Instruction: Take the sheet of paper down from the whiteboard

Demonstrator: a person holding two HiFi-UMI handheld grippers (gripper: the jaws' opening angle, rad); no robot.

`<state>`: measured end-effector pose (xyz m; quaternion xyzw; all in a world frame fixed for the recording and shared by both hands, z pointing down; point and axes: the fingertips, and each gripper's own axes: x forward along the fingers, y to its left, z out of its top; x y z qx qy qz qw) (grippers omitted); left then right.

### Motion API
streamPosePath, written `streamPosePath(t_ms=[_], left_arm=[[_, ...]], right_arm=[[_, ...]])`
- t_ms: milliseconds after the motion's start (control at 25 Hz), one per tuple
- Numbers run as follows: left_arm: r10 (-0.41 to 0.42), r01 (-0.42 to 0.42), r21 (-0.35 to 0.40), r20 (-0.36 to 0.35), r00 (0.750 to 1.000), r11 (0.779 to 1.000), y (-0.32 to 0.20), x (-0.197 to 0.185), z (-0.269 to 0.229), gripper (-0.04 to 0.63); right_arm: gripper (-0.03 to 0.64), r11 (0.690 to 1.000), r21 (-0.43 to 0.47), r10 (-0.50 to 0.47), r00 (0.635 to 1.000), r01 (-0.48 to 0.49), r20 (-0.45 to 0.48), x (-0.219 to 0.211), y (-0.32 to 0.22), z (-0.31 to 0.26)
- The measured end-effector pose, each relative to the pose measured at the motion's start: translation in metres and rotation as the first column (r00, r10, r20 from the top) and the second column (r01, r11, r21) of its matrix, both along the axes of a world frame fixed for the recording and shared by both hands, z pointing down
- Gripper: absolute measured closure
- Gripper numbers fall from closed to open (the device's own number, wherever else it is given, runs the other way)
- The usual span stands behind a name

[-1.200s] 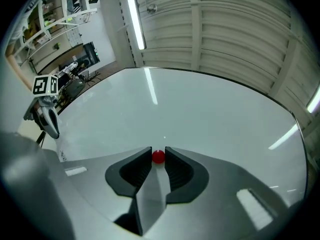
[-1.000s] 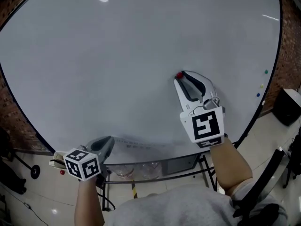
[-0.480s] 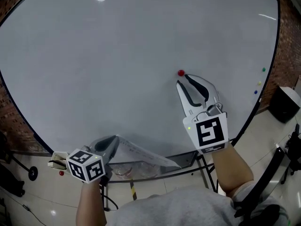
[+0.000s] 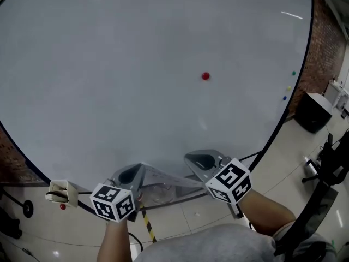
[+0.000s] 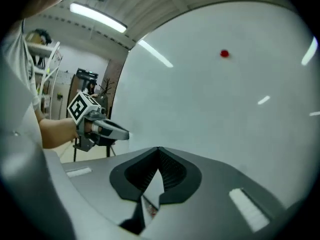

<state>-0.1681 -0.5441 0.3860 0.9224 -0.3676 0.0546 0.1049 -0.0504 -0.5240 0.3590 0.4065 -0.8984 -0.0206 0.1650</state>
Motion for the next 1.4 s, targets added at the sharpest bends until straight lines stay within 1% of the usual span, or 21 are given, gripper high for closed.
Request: streamPosePath(t_ms=[80,120,240,360,480,600,720,840,960,1120,1240,1400], left_arm=[[0.010,-0.010,0.015,0.000,1.000,1.000,0.011,0.005,0.001,0.594],[0.016,-0.016,0.022,0.002,1.000,1.000,0.018,0.008,0.001,0.593],[0.027,-0.028,0.028,0.024,0.999,0.999,0.038,0.016,0.008,0.593],[0.010,-0.010,0.012,0.029,1.000,1.000,0.056,0.018,0.018,0.594],[-0.026,0.026,-0.007,0.015,1.000,1.000,0.078,0.018,0.025,0.594],[-0.047,0.047,-0.015,0.005,0.999,0.999,0.112,0.024,0.029,0.593],[-0.067,0.067,-0.004,0.014,0.998,0.998,0.157,0.032,0.030,0.594],[-0.080,0.079,0.010,0.033,0.996,0.997,0.213,0.043,0.031,0.594],[-0.082,0.081,0.013,0.053,0.995,0.997,0.276,0.060,0.038,0.594],[-0.071,0.071,0.004,0.072,0.995,0.997,0.356,0.086,0.042,0.594],[-0.061,0.062,-0.006,0.080,0.995,0.998,0.407,0.102,0.038,0.594],[-0.035,0.037,-0.013,0.085,0.996,0.999,0.462,0.116,0.023,0.594]], right_arm=[[0.615,0.992,-0.115,-0.039,0.998,0.044,0.045,-0.005,0.014,0.024],[0.615,0.987,-0.150,-0.056,0.997,0.064,0.059,-0.007,0.021,0.033],[0.615,0.972,-0.211,-0.082,0.992,0.101,0.096,-0.009,0.041,0.052],[0.615,0.961,-0.248,-0.087,0.986,0.120,0.140,-0.007,0.062,0.060],[0.615,0.957,-0.260,-0.093,0.987,0.126,0.133,-0.002,0.090,0.067],[0.615,0.959,-0.260,-0.088,0.990,0.115,0.113,0.013,0.130,0.074],[0.615,0.959,-0.265,-0.073,0.991,0.102,0.115,0.032,0.181,0.083],[0.615,0.958,-0.270,-0.061,0.989,0.095,0.133,0.050,0.241,0.093],[0.615,0.957,-0.274,-0.057,0.985,0.100,0.160,0.069,0.308,0.103],[0.615,0.958,-0.268,-0.056,0.984,0.100,0.167,0.095,0.387,0.111],[0.615,0.960,-0.259,-0.062,0.982,0.108,0.179,0.105,0.432,0.104],[0.615,0.963,-0.243,-0.067,0.979,0.114,0.192,0.110,0.480,0.085]])
